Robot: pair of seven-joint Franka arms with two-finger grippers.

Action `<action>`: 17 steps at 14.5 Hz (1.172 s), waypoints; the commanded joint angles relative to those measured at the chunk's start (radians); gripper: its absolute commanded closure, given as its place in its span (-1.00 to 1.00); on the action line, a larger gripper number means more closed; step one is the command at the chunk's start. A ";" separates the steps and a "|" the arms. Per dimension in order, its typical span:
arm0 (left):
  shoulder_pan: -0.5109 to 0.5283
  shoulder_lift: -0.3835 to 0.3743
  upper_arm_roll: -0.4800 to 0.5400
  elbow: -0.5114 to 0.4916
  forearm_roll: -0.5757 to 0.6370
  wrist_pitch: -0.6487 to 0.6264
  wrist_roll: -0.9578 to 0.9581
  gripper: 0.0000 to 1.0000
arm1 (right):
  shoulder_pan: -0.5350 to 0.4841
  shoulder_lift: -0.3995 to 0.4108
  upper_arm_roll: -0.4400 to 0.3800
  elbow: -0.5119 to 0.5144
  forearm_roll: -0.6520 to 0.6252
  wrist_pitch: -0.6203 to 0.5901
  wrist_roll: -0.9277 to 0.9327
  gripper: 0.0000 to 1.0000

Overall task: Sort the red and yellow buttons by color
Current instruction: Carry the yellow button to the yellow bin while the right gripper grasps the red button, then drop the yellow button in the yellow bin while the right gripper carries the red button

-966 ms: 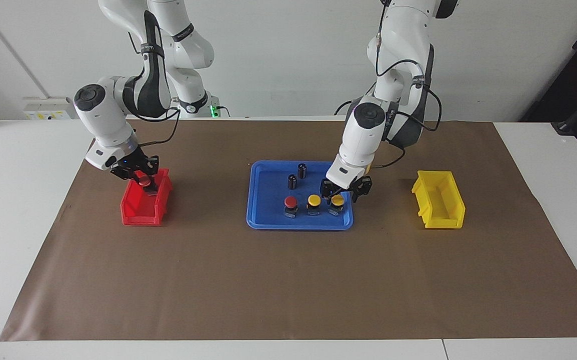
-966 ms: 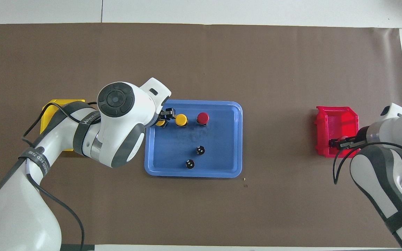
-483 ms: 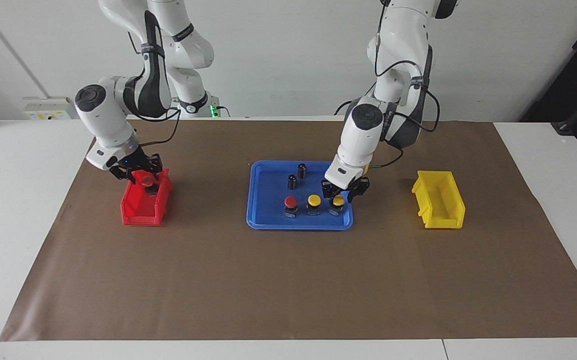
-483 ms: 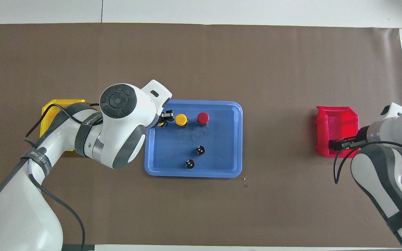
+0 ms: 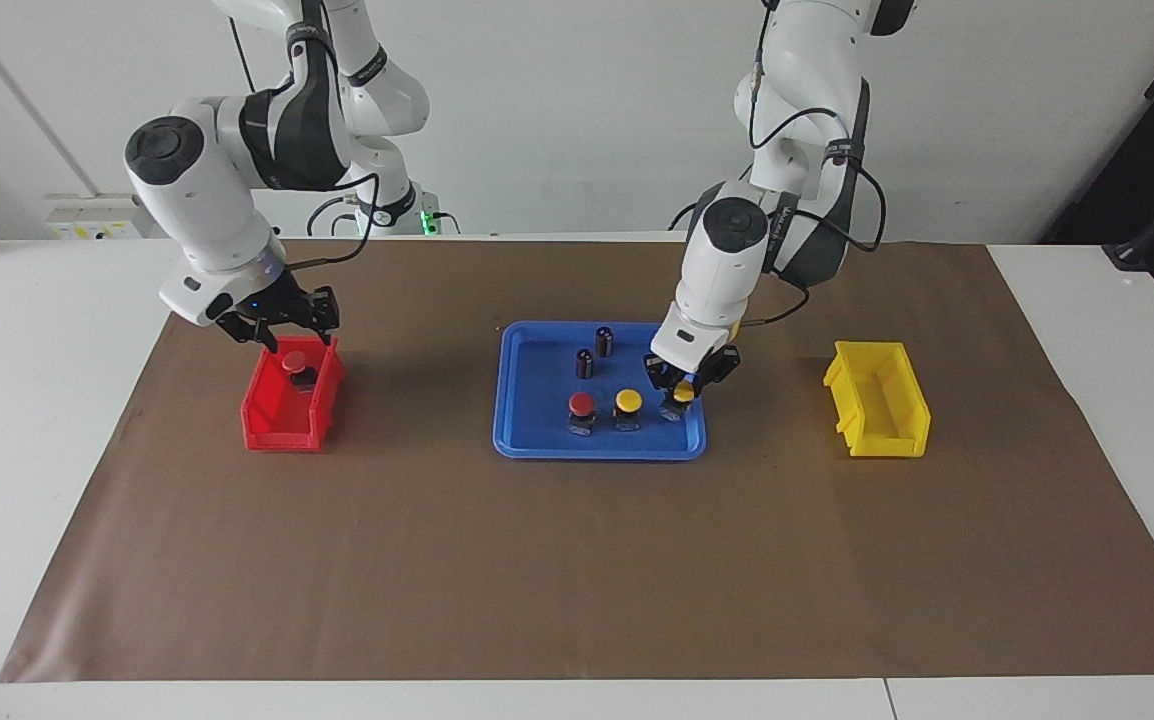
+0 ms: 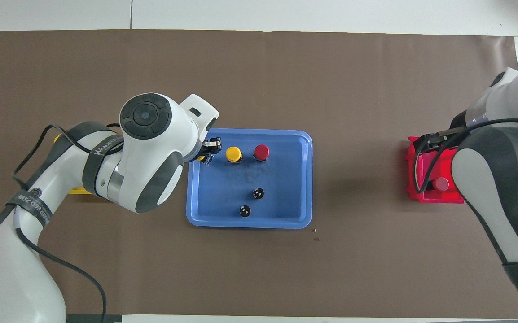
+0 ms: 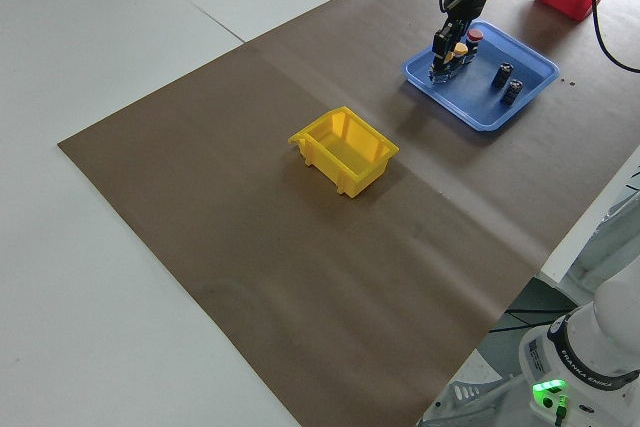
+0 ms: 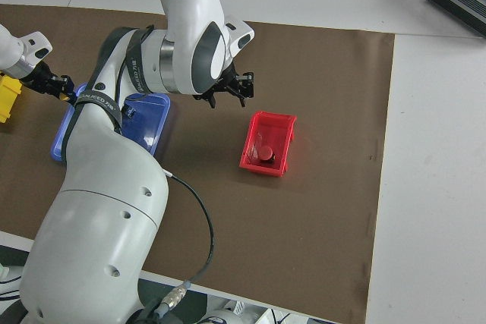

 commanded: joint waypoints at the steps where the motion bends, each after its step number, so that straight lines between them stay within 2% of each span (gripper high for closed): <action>1: 0.084 -0.121 0.028 -0.008 0.028 -0.127 0.149 0.97 | 0.149 0.111 0.002 0.146 0.046 0.034 0.222 -0.46; 2: 0.148 -0.157 0.028 -0.011 0.028 -0.150 0.226 0.97 | 0.226 0.122 0.000 0.143 0.045 0.080 0.314 -0.46; 5: 0.300 -0.208 0.030 -0.032 0.028 -0.208 0.438 0.97 | 0.378 0.232 0.002 0.195 0.016 0.156 0.534 -0.44; 8: 0.426 -0.245 0.028 -0.127 0.039 -0.144 0.617 0.97 | 0.467 0.326 0.002 0.187 -0.029 0.262 0.643 -0.44; 10: 0.484 -0.271 0.028 -0.196 0.039 -0.075 0.698 0.97 | 0.469 0.365 0.002 0.175 -0.040 0.334 0.643 -0.44; 12: 0.489 -0.280 0.030 -0.261 0.041 -0.008 0.701 0.96 | 0.472 0.406 0.002 0.172 -0.050 0.384 0.643 -0.44; 14: 0.508 -0.280 0.030 -0.324 0.067 0.054 0.715 0.96 | 0.475 0.406 0.002 0.178 -0.052 0.352 0.646 -0.44; 17: 0.520 -0.276 0.030 -0.382 0.068 0.105 0.718 0.96 | 0.489 0.406 0.003 0.121 -0.047 0.446 0.654 -0.43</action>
